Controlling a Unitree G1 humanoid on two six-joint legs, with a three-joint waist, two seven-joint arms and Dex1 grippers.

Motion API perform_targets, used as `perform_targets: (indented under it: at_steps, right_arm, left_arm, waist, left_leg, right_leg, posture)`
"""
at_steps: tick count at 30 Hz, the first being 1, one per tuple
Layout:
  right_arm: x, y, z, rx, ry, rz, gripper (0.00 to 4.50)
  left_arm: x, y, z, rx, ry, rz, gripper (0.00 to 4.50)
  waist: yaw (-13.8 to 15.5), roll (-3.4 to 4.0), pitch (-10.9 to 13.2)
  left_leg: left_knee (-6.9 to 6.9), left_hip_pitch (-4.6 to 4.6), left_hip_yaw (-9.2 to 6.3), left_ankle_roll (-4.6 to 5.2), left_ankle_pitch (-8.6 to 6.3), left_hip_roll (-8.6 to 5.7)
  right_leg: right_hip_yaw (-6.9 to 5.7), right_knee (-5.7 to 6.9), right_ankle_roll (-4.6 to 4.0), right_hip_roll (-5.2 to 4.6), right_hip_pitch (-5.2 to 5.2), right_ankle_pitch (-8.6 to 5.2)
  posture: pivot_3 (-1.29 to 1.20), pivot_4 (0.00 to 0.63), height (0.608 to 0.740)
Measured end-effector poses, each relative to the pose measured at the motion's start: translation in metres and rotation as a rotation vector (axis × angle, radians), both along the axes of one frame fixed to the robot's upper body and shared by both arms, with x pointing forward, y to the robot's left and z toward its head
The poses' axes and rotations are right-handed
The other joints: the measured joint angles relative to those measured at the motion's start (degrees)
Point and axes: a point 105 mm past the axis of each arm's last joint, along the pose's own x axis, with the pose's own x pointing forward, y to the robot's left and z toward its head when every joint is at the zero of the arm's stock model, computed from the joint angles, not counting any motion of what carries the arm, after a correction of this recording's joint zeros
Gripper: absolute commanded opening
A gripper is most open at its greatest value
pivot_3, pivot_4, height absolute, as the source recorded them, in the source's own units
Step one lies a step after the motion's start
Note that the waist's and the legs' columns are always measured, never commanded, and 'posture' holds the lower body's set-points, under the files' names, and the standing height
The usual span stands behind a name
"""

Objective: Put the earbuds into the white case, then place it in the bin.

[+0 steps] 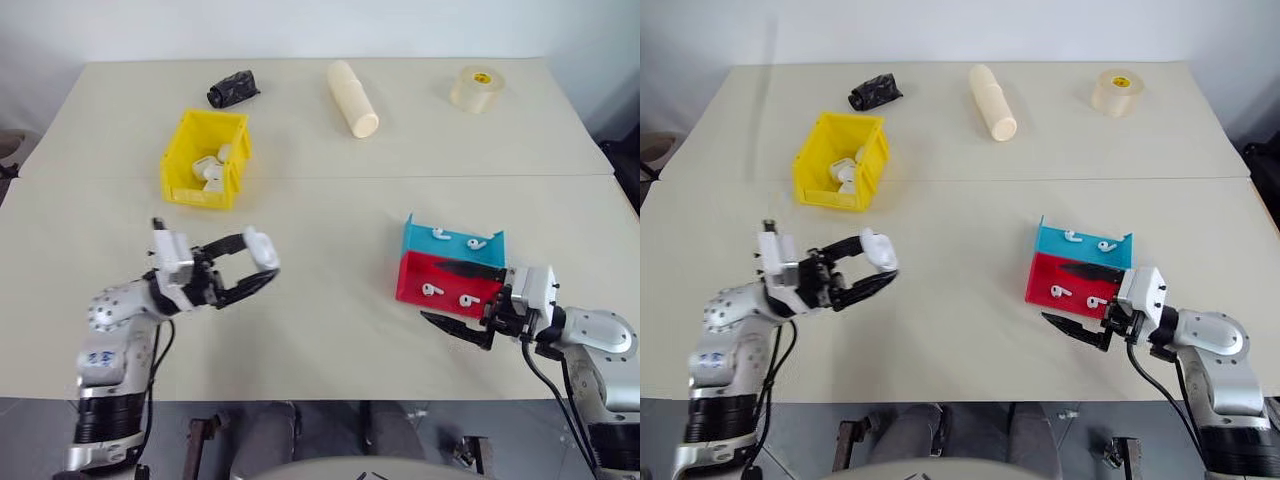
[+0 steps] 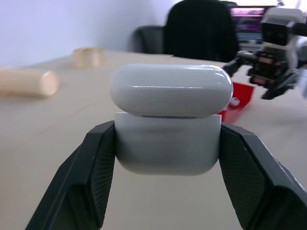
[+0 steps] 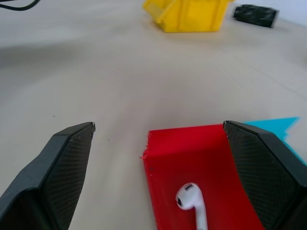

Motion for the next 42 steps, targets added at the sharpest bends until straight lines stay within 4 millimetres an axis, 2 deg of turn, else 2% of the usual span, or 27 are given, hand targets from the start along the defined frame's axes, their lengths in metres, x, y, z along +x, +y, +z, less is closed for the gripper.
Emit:
perform_targets:
  at_steps: [4, 9, 13, 17, 21, 26, 32, 42]
  right_arm:
    - [-0.015, -0.003, -0.001, 0.006, -0.002, -0.074, 4.5]
    - [-0.028, 0.0, 0.003, 0.01, -0.007, -0.116, 4.5]
    - [-0.033, -0.011, 0.005, -0.008, 0.009, -0.157, 4.5]
    - [-0.042, -0.026, 0.007, -0.058, 0.025, -0.204, 4.5]
    - [-0.047, -0.036, 0.007, -0.1, 0.041, -0.244, 4.5]
    - [-0.055, -0.053, 0.006, -0.25, 0.116, -0.3, 4.5]
    - [-0.043, -0.048, 0.015, -0.356, 0.173, -0.256, 4.5]
    - [-0.013, -0.025, 0.034, -0.578, 0.323, -0.168, 4.5]
  left_arm:
    - [-0.007, -0.02, -0.001, 0.043, -0.066, -0.126, 2.8]
    - [-0.009, -0.024, -0.004, 0.042, -0.095, -0.194, 2.8]
    - [-0.007, -0.048, 0.006, -0.048, -0.142, -0.3, 2.8]
    - [-0.013, -0.06, 0.005, -0.085, -0.142, -0.37, 2.8]
    - [-0.013, -0.071, -0.001, -0.12, -0.113, -0.411, 2.8]
    - [-0.01, -0.089, -0.013, -0.138, -0.085, -0.447, 2.8]
    - [-0.015, -0.102, -0.018, -0.124, -0.082, -0.486, 2.8]
    - [-0.016, -0.105, -0.022, -0.091, -0.069, -0.479, 2.8]
  waist:
    - [0.0, 0.0, 0.0]
    - [0.2, 0.0, 0.0]
    - [0.5, 0.0, 0.0]
    - [0.3, 0.01, 0.0]
    - [0.2, 0.01, 0.0]
    - [0.4, 0.03, 0.0]
    - [0.2, 0.04, 0.0]
    - [0.5, 0.03, 0.0]
  left_leg:
    - [0.01, 0.03, 0.09, -0.01, -0.01, 0.01]
    - [0.03, 0.05, 0.06, -0.01, -0.01, 0.09]
    - [0.16, 0.02, 0.02, 0.15, -0.07, 0.0]
    - [0.04, 0.03, 0.06, 0.15, -0.08, 0.0]
    - [0.1, 0.06, 0.14, 0.15, -0.08, -0.04]
    - [0.12, 0.04, 0.13, 0.19, -0.1, -0.09]
    - [0.11, 0.06, 0.15, 0.18, -0.1, 0.0]
    - [0.15, -0.05, 0.05, 0.19, -0.1, 0.06]
  right_leg:
    - [0.12, 0.0, 0.0, 0.08, 0.0, 0.0]
    - [0.15, 0.01, 0.0, 0.12, 0.01, 0.01]
    - [0.2, -0.1, 0.09, 0.07, 0.18, 0.09]
    - [0.19, -0.05, 0.1, 0.13, 0.16, 0.09]
    - [0.19, -0.18, 0.12, 0.18, 0.16, 0.11]
    - [0.2, -0.25, 0.13, 0.16, 0.2, 0.11]
    - [0.21, -0.24, 0.13, 0.21, 0.17, 0.11]
    - [0.14, -0.31, 0.14, 0.09, 0.15, 0.12]
  posture:
    - [0.0, 0.15, 0.74]
    - [0.0, 0.15, 0.74]
    - [0.0, 0.15, 0.74]
    - [0.0, 0.15, 0.74]
    - [0.0, 0.15, 0.74]
    - [0.0, 0.15, 0.74]
    - [0.0, 0.15, 0.74]
    - [0.0, 0.15, 0.74]
